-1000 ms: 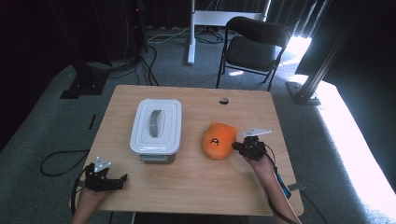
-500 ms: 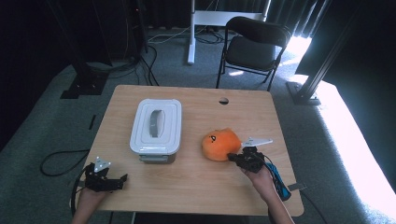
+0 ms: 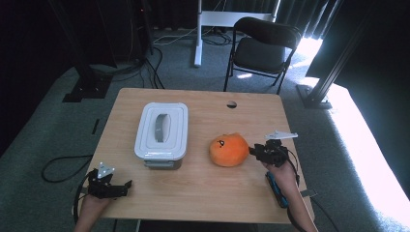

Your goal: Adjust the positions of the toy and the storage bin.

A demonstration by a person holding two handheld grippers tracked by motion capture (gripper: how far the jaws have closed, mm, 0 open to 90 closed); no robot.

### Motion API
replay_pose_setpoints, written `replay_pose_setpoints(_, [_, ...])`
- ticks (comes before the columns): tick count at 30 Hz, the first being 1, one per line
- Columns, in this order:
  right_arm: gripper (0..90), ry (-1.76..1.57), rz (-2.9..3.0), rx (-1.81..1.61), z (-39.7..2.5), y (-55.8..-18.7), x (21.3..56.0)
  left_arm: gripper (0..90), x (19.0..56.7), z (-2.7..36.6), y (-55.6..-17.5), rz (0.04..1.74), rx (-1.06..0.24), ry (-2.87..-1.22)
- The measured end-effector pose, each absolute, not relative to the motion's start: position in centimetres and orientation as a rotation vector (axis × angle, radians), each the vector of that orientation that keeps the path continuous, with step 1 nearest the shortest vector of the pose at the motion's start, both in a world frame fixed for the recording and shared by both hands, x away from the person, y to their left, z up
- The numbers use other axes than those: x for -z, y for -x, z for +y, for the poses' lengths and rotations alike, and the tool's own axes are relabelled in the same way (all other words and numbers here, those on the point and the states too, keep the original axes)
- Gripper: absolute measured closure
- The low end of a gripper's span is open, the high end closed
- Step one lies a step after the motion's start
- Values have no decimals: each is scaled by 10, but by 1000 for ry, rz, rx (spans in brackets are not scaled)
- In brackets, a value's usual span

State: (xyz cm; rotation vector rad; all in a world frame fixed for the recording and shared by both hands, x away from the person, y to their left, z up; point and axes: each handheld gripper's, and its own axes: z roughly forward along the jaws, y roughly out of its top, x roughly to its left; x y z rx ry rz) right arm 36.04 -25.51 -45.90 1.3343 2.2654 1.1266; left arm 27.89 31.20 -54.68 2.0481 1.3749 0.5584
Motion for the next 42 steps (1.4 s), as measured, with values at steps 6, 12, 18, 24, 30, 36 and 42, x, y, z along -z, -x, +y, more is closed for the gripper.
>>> replay_pose_setpoints(6, [786,-1374,2367,-1110,-255,-373,478,2,547,312,-279,1374,-558,-2048])
replay_pose_setpoints(12, [821,-1354,2399,-1158,-251,-355,477,2,547,312,-279,1375,-558,-2048])
replay_pose_setpoints(18, [817,-1328,2428,-1204,-237,-331,477,2,547,312,-279,1375,-558,-2048])
replay_pose_setpoints(24, [816,-1324,2430,-1218,-217,-312,480,2,547,312,-279,1374,-558,-2050])
replay_pose_setpoints(30, [793,-1288,2449,-1234,-197,-302,480,2,547,312,-279,1374,-558,-2049])
replay_pose_setpoints(36, [786,-1268,2466,-1253,-183,-306,480,2,547,312,-279,1374,-557,-2051])
replay_pose_setpoints(42, [705,-1228,2521,-1287,-169,-307,480,2,547,312,-279,1374,-558,-2049])
